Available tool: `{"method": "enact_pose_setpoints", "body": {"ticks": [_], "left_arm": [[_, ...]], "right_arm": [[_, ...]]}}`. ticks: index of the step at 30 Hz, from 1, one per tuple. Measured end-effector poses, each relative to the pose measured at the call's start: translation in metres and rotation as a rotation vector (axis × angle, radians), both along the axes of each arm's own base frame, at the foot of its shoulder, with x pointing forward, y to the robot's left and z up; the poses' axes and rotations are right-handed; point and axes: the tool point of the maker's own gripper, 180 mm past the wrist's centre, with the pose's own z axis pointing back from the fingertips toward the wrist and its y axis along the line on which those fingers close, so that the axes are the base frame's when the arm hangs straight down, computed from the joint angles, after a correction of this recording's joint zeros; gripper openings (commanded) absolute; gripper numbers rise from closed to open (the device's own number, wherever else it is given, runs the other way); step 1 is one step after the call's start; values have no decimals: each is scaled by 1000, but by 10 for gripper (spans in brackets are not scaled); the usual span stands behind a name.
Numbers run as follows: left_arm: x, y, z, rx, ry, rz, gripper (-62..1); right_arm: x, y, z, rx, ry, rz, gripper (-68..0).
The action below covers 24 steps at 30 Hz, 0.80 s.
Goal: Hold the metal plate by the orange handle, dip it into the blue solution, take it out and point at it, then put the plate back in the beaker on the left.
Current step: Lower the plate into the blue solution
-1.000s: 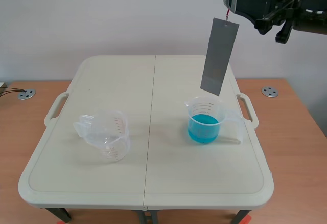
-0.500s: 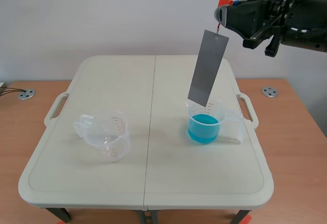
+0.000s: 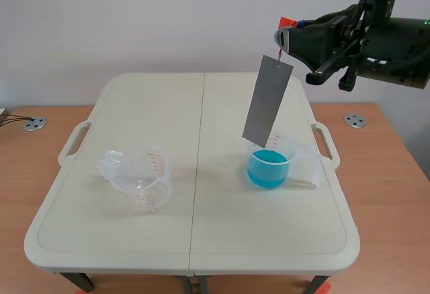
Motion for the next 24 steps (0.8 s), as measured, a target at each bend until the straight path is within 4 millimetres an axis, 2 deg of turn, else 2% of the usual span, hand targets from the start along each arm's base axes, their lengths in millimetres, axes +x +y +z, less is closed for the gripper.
{"method": "enact_pose_setpoints", "body": {"ticks": [10,18,24], "left_arm": [[0,0,-1,-1,-1,5,-564],[0,0,-1,-1,-1,5,-564],[1,0,-1,-1,-4,5,-564]], "right_arm": [[5,-11,-19,5,35,-36,-660],[10,-26,-42,7,75,-80,-660],[11,-22,-63,-21,99,-94,-661]]}}
